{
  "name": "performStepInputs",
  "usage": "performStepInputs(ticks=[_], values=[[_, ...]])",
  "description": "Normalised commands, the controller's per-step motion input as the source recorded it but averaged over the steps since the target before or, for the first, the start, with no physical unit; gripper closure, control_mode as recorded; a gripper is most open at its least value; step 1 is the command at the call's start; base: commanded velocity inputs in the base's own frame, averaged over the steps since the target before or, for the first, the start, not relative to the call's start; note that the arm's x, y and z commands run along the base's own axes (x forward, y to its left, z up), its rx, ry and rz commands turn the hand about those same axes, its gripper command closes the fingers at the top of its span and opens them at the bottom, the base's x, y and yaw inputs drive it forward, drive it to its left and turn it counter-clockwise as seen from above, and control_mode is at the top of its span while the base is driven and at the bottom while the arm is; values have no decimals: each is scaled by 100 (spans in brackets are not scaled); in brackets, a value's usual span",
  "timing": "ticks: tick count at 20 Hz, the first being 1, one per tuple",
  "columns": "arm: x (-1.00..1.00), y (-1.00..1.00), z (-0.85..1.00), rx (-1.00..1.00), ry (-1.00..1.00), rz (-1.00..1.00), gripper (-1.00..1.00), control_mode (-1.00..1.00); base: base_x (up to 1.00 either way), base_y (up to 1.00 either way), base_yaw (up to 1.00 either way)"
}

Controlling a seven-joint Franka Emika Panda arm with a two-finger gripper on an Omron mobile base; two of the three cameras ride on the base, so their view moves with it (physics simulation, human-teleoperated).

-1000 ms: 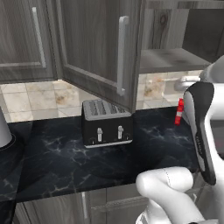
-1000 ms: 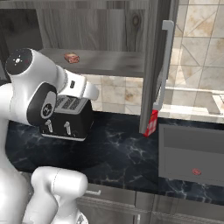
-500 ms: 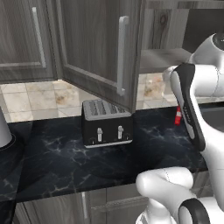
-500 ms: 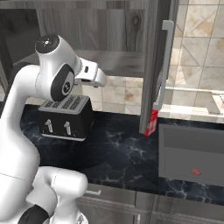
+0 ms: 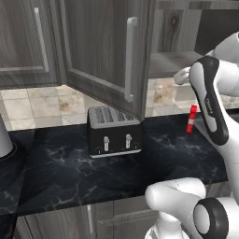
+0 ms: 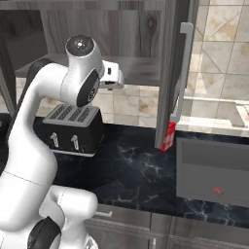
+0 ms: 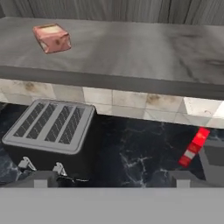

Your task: Open the cabinet. Pick the bar soap and place it next to the sink. Then close the cabinet.

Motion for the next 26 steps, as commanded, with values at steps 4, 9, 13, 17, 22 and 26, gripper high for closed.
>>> performStepInputs(ticks=[4, 9, 13, 17, 22, 26], values=[[0, 1, 14, 0, -11, 18, -100, -100, 0, 0, 0], [10, 17, 22, 0, -5, 10, -100, -100, 0, 0, 0], [19, 37, 6, 0, -9, 2, -100, -100, 0, 0, 0], [13, 37, 10, 0, -12, 0, -100, -100, 0, 0, 0], [28, 34, 4, 1, -9, 0, -100, -100, 0, 0, 0], [21, 27, 10, 0, -7, 0, -100, -100, 0, 0, 0]])
